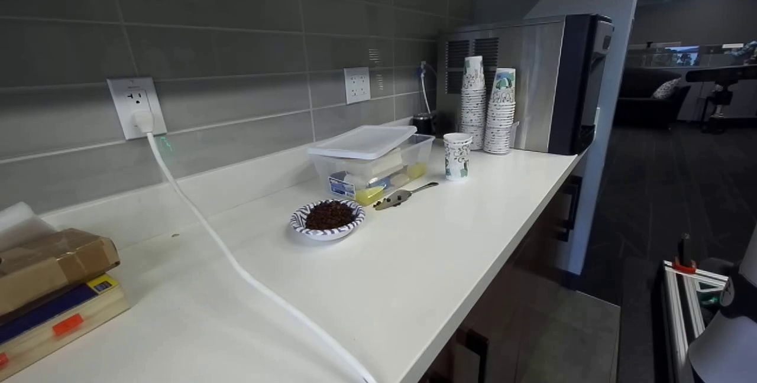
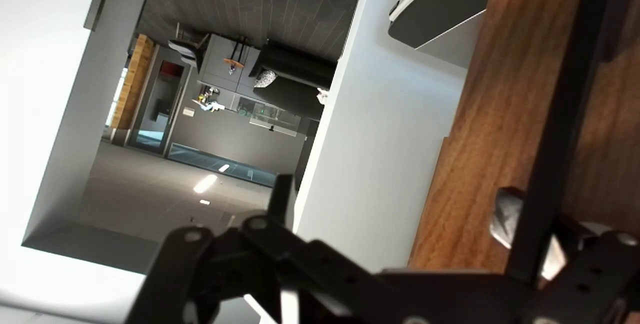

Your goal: Open the left door of the top cabinet

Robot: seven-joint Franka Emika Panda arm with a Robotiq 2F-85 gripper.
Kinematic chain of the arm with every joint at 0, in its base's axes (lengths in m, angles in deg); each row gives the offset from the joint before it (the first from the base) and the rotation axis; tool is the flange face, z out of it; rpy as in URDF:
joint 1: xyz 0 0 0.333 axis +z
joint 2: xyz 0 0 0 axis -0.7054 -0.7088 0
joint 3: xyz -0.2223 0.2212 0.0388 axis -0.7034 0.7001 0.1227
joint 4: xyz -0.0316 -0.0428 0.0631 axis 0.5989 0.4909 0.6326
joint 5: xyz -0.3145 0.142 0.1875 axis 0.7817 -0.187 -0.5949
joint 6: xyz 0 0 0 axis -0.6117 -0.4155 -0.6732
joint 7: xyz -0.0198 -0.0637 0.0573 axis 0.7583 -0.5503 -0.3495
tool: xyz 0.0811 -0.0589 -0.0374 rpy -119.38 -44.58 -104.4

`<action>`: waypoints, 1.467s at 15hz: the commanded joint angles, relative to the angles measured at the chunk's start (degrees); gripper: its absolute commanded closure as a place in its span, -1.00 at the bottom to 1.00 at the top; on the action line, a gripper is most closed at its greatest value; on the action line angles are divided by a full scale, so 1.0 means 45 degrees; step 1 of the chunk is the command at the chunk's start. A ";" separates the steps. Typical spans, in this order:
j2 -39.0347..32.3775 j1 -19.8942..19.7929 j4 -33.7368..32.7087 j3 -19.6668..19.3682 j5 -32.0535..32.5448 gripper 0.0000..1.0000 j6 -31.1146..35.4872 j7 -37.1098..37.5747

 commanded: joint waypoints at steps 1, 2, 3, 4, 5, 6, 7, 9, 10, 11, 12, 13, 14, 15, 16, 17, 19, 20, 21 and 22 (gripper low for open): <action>0.1261 -0.0147 0.1146 -0.0597 0.1275 -1.00 -0.0065 -0.0784; 0.1504 -0.0044 0.1336 -0.0603 0.1362 -1.00 -0.0062 -0.0916; 0.1699 0.0039 0.1465 -0.0581 0.1483 -1.00 -0.0100 -0.1038; 0.1915 0.0146 0.1636 -0.0592 0.1577 -1.00 -0.0110 -0.1220; 0.2117 0.0251 0.1796 -0.0605 0.1647 -1.00 -0.0131 -0.1415; 0.2305 0.0382 0.1919 -0.0625 0.1650 -1.00 -0.0166 -0.1602; 0.2457 0.0503 0.2025 -0.0634 0.1671 -1.00 -0.0220 -0.1795; 0.2730 0.0723 0.2168 -0.0649 0.1671 -1.00 -0.0292 -0.2223; 0.2860 0.0830 0.2245 -0.0664 0.1635 -1.00 -0.0319 -0.2433; 0.2962 0.0931 0.2286 -0.0686 0.1592 -1.00 -0.0343 -0.2648; 0.3080 0.1023 0.2335 -0.0702 0.1555 -1.00 -0.0360 -0.2833; 0.3197 0.1107 0.2398 -0.0726 0.1550 -1.00 -0.0350 -0.3011; 0.3253 0.1188 0.2393 -0.0774 0.1505 -1.00 -0.0379 -0.3168; 0.3324 0.1306 0.2394 -0.0827 0.1414 -1.00 -0.0413 -0.3354; 0.3419 0.1405 0.2435 -0.0860 0.1386 -1.00 -0.0400 -0.3508; 0.3510 0.1527 0.2474 -0.0893 0.1353 -1.00 -0.0374 -0.3692; 0.3602 0.1699 0.2506 -0.0957 0.1301 -1.00 -0.0386 -0.3931; 0.3635 0.1760 0.2527 -0.0988 0.1296 -1.00 -0.0377 -0.3990; 0.3657 0.1809 0.2526 -0.1000 0.1286 -1.00 -0.0384 -0.4050; 0.3663 0.1842 0.2526 -0.1015 0.1303 -1.00 -0.0370 -0.4074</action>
